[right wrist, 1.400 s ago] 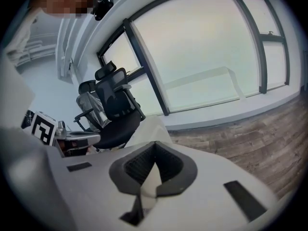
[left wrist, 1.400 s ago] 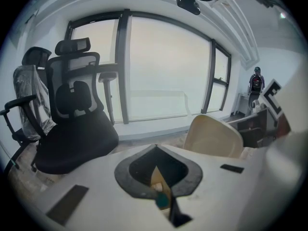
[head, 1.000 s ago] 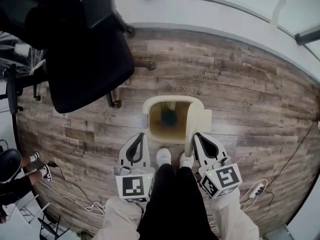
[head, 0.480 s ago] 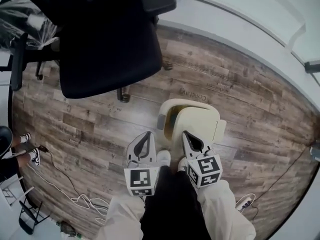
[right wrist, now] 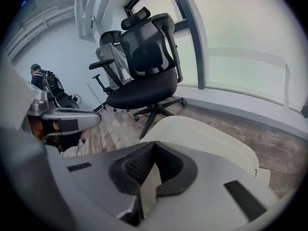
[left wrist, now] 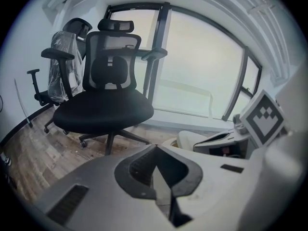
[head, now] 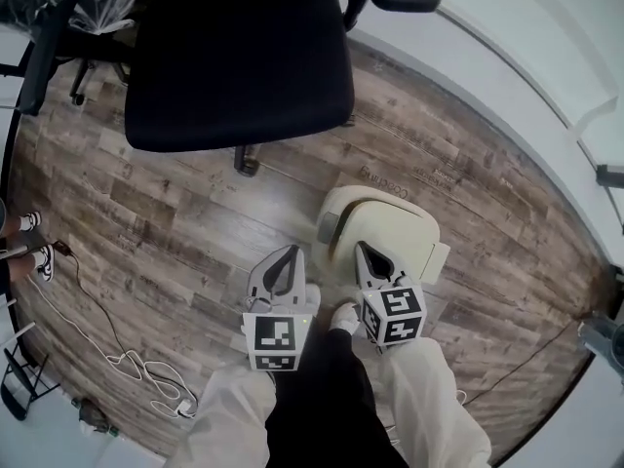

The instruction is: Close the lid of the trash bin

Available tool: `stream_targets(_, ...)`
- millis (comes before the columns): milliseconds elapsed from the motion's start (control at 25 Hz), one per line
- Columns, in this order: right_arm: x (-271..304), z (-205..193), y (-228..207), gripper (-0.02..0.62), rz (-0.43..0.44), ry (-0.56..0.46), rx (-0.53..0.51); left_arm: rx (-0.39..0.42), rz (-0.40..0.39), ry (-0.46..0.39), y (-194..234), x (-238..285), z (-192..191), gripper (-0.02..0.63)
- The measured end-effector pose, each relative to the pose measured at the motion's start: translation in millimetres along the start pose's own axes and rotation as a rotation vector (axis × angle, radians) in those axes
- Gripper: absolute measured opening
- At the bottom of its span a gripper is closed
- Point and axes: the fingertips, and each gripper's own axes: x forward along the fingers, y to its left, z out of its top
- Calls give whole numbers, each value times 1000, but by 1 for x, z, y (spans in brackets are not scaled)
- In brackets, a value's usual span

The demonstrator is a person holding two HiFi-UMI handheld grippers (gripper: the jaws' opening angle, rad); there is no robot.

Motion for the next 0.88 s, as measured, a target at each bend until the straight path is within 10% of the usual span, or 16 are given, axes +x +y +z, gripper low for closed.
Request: stream_targets(880,51,-32,-2,25,-13,111,-84,-62,8,5,21,3,-16,8)
